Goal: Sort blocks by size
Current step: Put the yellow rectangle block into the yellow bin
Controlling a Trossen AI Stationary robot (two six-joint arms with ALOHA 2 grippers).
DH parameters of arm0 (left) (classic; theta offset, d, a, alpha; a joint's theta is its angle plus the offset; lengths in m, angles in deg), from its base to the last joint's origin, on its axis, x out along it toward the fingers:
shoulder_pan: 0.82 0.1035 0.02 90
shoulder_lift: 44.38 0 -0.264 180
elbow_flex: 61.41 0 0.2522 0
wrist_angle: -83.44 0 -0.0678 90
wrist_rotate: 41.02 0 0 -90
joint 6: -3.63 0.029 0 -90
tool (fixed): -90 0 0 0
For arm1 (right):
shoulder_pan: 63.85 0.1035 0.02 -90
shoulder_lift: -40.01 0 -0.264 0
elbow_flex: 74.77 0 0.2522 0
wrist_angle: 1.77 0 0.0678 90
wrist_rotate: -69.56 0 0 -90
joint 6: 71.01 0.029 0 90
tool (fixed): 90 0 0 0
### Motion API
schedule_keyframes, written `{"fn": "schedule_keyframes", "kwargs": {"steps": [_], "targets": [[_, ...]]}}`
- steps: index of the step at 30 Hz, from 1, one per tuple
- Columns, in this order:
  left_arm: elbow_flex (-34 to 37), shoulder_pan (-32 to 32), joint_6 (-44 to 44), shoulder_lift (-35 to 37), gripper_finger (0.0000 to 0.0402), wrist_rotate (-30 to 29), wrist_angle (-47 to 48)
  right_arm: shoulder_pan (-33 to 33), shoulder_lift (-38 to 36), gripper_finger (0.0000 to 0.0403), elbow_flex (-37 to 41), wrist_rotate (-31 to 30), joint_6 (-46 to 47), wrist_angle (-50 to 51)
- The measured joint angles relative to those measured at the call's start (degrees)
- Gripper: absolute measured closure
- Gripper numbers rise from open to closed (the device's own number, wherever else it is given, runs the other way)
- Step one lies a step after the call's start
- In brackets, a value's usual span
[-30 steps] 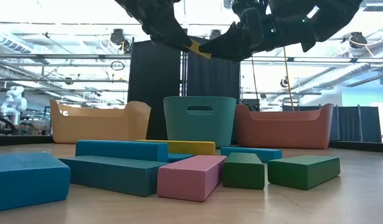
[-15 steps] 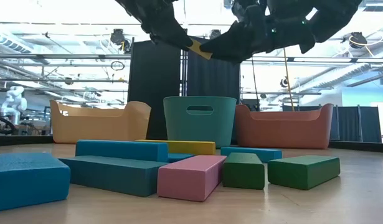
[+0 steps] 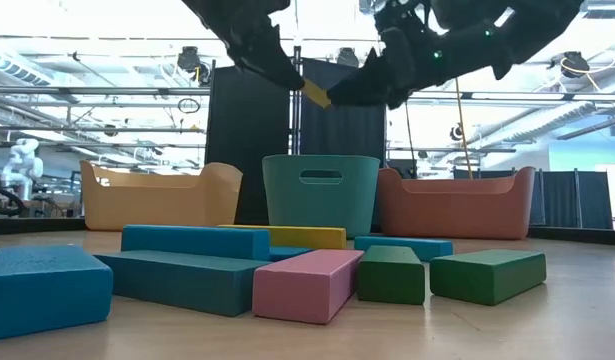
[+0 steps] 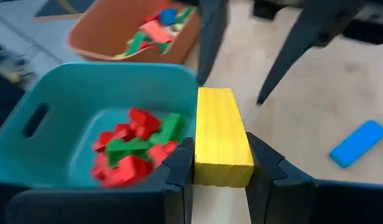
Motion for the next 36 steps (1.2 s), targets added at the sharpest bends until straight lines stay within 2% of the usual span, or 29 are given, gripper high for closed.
{"fn": "schedule_keyframes", "kwargs": {"steps": [5,11,21,36], "targets": [[0.0,0.47,-0.06,1.19,0.0325,-3.07,2.09,-0.11,-3.87,0.0206,0.02,-6.21,3.93,9.4],[0.0,1.74,-2.79,4.76,0.0325,-6.43,7.25,1.1,-5.45,0.0224,0.07,-6.5,6.61,17.34],[0.0,4.5,-5.81,10.64,0.0325,-9.2,14.56,6.06,-2.92,0.0251,0.07,-6.56,10.34,18.18],[-0.02,9.53,-7.53,11.3,0.0325,-11.1,21.4,12.36,-2.9,0.0257,2.03,-6.81,14.11,18.39]]}}
